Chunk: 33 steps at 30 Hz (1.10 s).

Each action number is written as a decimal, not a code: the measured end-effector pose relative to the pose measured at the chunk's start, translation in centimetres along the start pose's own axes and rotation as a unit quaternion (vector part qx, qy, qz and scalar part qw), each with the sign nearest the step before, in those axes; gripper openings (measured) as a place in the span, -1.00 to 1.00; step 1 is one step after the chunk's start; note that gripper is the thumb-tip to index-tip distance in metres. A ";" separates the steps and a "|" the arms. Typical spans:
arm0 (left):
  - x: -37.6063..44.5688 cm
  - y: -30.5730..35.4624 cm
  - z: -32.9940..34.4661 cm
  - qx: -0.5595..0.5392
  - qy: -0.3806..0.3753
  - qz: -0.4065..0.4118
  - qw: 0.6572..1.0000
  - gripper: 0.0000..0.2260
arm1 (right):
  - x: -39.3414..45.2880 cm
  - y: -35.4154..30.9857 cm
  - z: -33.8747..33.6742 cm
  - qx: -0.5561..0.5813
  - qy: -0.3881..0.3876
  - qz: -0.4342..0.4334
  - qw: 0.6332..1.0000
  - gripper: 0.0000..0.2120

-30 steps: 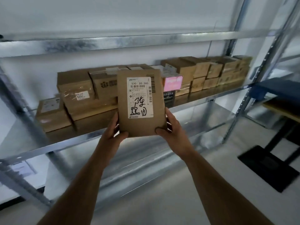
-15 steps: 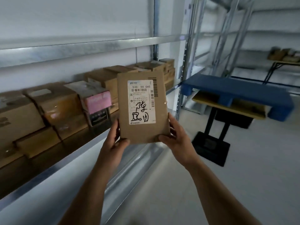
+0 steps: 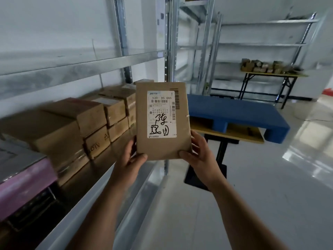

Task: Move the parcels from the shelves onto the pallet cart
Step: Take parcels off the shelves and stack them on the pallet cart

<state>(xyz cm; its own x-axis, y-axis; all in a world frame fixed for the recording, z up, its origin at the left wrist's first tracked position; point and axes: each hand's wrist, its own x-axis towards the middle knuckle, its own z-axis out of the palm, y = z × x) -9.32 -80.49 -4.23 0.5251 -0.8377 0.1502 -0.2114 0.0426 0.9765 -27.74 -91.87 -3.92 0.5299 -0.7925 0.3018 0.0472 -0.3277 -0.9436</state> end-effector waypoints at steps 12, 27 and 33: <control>18.3 -3.5 9.0 0.004 -0.083 0.011 0.996 -0.59 | 13.5 8.8 -7.7 -0.052 0.076 0.011 0.996 -0.37; 43.2 -4.4 22.3 0.082 -0.168 -0.018 0.982 -0.45 | 36.1 19.1 -20.8 -0.036 0.090 0.082 0.992 -0.37; 49.3 -6.4 24.9 0.079 -0.205 -0.039 0.975 -0.52 | 41.5 22.3 -22.7 -0.033 0.095 0.126 0.987 -0.45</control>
<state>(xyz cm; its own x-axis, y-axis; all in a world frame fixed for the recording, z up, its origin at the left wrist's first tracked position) -2.64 -135.67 -6.91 0.1771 -0.9837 -0.0299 -0.3250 -0.0871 0.9417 -23.91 -143.77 -9.38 0.3493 -0.9332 0.0845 -0.1250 -0.1358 -0.9828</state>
